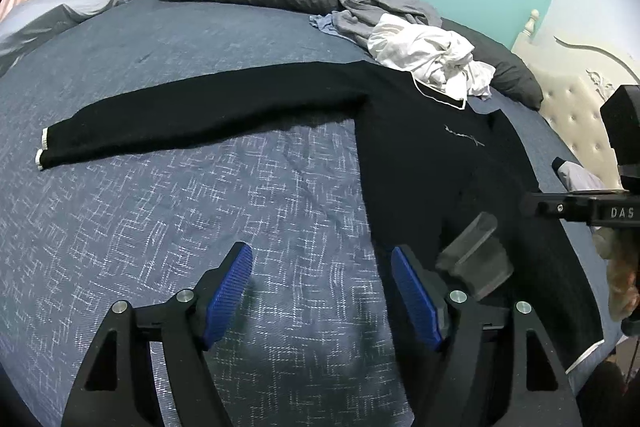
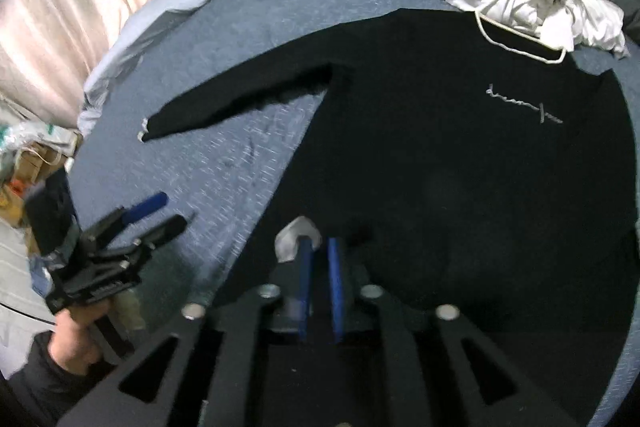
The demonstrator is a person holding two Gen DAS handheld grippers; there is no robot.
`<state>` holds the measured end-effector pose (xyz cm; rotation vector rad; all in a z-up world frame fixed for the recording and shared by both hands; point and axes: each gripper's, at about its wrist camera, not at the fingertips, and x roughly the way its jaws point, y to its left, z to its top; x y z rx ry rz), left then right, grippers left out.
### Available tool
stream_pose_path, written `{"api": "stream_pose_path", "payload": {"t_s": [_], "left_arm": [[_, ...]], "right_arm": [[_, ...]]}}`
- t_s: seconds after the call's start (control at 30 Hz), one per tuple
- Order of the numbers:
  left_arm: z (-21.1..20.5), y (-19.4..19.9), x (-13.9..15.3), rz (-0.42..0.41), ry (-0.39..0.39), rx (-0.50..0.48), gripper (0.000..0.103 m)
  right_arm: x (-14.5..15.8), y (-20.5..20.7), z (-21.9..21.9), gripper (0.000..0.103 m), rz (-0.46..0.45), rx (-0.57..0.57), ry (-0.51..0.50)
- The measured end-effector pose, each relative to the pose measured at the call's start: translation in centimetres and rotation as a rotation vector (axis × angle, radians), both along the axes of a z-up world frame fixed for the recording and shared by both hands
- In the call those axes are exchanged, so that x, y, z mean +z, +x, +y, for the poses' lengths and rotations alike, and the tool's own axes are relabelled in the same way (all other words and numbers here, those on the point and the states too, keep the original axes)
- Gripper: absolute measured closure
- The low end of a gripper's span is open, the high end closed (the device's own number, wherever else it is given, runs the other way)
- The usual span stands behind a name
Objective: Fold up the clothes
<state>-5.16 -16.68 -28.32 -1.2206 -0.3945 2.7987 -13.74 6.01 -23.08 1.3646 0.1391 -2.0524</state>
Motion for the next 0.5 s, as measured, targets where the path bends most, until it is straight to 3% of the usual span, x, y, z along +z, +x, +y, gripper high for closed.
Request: {"api": "stream_pose_path", "payload": {"t_s": [0.03, 0.07, 0.23, 0.43, 0.5], "left_arm": [[0.2, 0.0, 0.1, 0.0, -0.003, -0.006, 0.027], [0.4, -0.1, 0.1, 0.001, -0.005, -0.012, 0.027], [2.3, -0.5, 0.0, -0.003, -0.003, -0.082, 0.027], [5.3, -1.8, -0.4, -0.02, -0.013, -0.163, 0.027], [6.2, -2.3, -0.5, -0.025, -0.025, -0.181, 0.027]], "right_arm": [[0.3, 0.0, 0.4, 0.065, 0.013, -0.004, 0.0], [0.8, -0.2, 1.1, 0.063, 0.025, -0.007, -0.01], [2.3, -1.9, 6.7, 0.057, 0.115, -0.103, 0.044], [0.8, -5.5, 16.6, 0.057, 0.15, -0.309, 0.178], [0.1, -6.3, 18.2, 0.057, 0.153, -0.331, 0.205]]}}
